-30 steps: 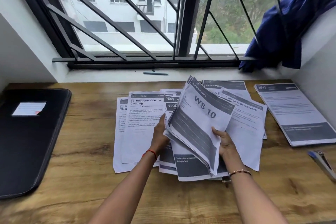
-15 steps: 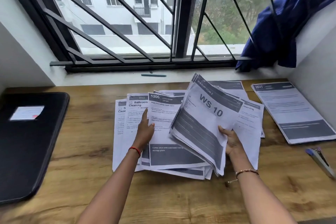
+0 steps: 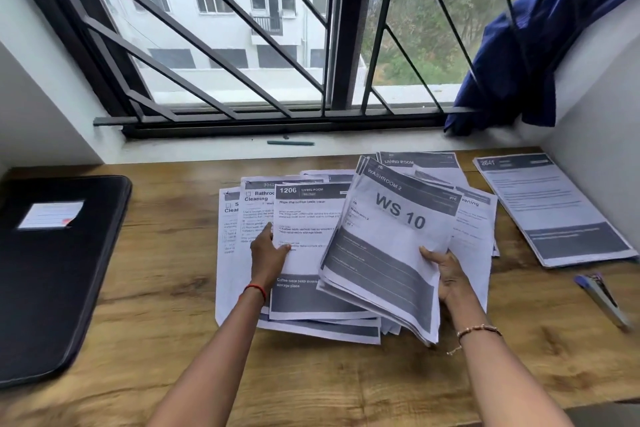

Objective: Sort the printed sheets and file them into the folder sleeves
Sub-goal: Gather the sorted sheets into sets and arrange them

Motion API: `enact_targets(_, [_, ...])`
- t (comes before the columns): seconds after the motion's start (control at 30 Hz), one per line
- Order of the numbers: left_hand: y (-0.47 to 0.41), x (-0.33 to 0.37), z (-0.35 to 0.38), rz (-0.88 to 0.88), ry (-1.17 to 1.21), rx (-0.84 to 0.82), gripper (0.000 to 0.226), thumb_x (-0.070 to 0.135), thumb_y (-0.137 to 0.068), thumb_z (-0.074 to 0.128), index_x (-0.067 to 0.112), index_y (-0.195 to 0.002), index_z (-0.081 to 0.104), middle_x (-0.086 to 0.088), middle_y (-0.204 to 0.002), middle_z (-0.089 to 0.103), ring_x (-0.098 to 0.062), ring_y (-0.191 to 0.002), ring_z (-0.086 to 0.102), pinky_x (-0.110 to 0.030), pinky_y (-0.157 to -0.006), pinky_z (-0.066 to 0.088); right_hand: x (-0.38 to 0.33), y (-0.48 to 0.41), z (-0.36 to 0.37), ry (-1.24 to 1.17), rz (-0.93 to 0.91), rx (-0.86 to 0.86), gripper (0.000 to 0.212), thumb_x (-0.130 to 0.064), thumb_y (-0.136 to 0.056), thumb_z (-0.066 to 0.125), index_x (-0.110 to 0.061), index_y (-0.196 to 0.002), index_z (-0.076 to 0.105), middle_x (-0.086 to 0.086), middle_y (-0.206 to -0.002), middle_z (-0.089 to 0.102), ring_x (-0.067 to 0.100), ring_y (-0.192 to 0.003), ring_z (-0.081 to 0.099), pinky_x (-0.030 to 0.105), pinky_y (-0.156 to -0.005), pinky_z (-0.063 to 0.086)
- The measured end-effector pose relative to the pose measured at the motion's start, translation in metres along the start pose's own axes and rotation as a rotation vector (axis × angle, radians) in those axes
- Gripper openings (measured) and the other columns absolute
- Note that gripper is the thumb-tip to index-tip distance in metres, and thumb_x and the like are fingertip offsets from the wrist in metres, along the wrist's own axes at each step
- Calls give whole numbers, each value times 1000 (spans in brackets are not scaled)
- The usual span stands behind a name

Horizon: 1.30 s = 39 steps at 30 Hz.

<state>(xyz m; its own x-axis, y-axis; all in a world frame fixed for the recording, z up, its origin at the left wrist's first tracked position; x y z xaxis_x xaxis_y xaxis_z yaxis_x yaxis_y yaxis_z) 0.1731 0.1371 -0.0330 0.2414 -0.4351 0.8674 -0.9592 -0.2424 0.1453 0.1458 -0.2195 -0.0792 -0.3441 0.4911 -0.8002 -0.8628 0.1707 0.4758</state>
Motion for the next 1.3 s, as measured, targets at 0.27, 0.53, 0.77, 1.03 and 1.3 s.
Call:
enact_targets(0.27, [2, -17, -20, -210, -241, 127, 57, 1, -83, 52, 9, -139, 43, -19, -133, 49, -38, -120, 49, -43, -94, 42, -2, 14, -13, -18, 4, 16, 78, -11, -60, 78, -2, -132, 48, 20, -124, 58, 39, -103, 59, 53, -85, 52])
enact_targets(0.53, [0, 8, -16, -35, -296, 234, 46, 4, -82, 58, 0, -127, 51, -18, -130, 42, -36, -119, 34, -41, -94, 35, -2, 23, -10, -5, -17, 24, 69, -11, -62, 77, -2, -126, 53, 14, -110, 66, 35, -94, 64, 48, -80, 55])
enact_targets(0.77, [8, 45, 64, -155, 441, -502, 54, 45, -92, 51, 19, -137, 36, -3, -127, 55, -23, -106, 60, -34, -78, 51, -17, 20, 37, 184, -73, -132, 79, -18, -56, 83, -7, -128, 51, 18, -122, 61, 39, -109, 59, 56, -93, 47])
enact_targets(1.03, [5, 30, 67, -109, 525, -476, 72, -6, -72, 60, 9, -136, 33, -15, -129, 55, -20, -100, 60, -25, -79, 52, -21, 5, 60, 592, -111, 56, 54, -23, -86, 67, -8, -131, 42, 0, -122, 50, 19, -102, 52, 28, -82, 43])
enact_targets(1.3, [12, 8, 55, -65, 327, -342, 74, -2, -88, 53, 15, -149, 15, 0, -149, 32, -18, -133, 37, -31, -109, 32, -1, 0, 71, 810, -64, 23, 39, -12, -88, 62, -3, -124, 52, 14, -124, 59, 28, -107, 59, 34, -90, 48])
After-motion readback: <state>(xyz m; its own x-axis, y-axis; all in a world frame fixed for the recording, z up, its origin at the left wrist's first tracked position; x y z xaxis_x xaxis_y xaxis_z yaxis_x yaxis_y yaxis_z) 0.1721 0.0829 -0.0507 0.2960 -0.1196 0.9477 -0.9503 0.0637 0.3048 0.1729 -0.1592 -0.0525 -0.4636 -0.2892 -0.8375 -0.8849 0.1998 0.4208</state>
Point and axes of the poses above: each hand's wrist, its own y-axis away from the middle knuckle, its own z-axis out of the palm, x = y × z, the point moved 9 cm from there along -y, towards the middle knuckle
